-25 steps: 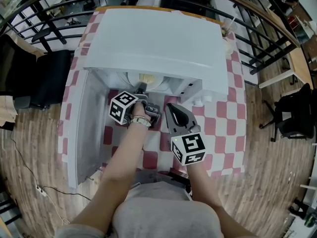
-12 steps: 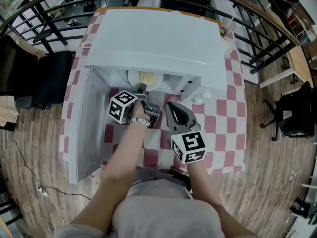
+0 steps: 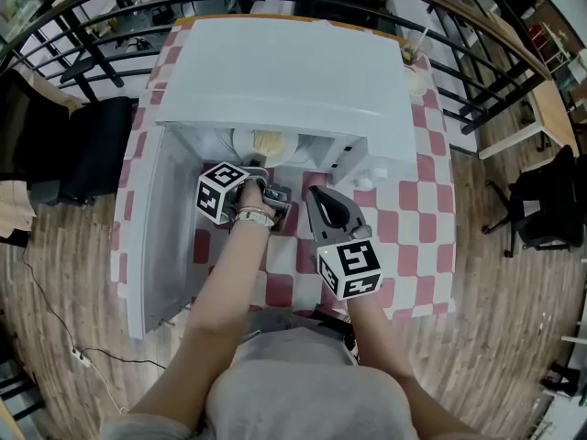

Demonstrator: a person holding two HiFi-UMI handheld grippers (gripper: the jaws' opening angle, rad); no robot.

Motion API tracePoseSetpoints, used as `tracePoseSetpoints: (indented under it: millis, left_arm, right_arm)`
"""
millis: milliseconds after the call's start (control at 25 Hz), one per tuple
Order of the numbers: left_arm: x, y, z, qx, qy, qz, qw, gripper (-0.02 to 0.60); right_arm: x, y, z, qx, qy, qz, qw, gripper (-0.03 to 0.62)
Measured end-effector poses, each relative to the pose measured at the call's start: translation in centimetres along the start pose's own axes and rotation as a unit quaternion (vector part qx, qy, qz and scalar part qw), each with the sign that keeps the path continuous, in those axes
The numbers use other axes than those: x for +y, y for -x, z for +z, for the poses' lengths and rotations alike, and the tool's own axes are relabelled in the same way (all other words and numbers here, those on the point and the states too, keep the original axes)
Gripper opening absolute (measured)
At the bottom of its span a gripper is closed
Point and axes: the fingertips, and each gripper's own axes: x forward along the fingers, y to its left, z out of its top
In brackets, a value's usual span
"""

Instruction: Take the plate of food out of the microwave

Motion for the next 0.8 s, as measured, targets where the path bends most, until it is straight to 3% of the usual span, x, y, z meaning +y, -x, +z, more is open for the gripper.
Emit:
tracePoseSetpoints:
  millis: [160, 280, 800]
  left_arm:
    - [-0.3, 0.3, 0.0, 0.003, 0.01, -0.006, 0.9999, 0.08]
    - [-0.7, 0.6, -0.1, 0.005, 0.017, -0.009, 0.9998, 0.034]
    - [-2.3, 1.5, -0.5, 0.007, 0.006, -0.047, 0.9989, 0.014]
  right_arm:
    - [0.1, 0.1, 0.3, -0.002, 0.004, 0.001, 1.0, 0.026]
    - [0.1, 0.2, 0.4, -0.002, 0.006, 0.002, 1.0, 0.026]
    - [0.6, 0.9, 0.9, -0.01, 0.01, 0.004, 1.0, 0.026]
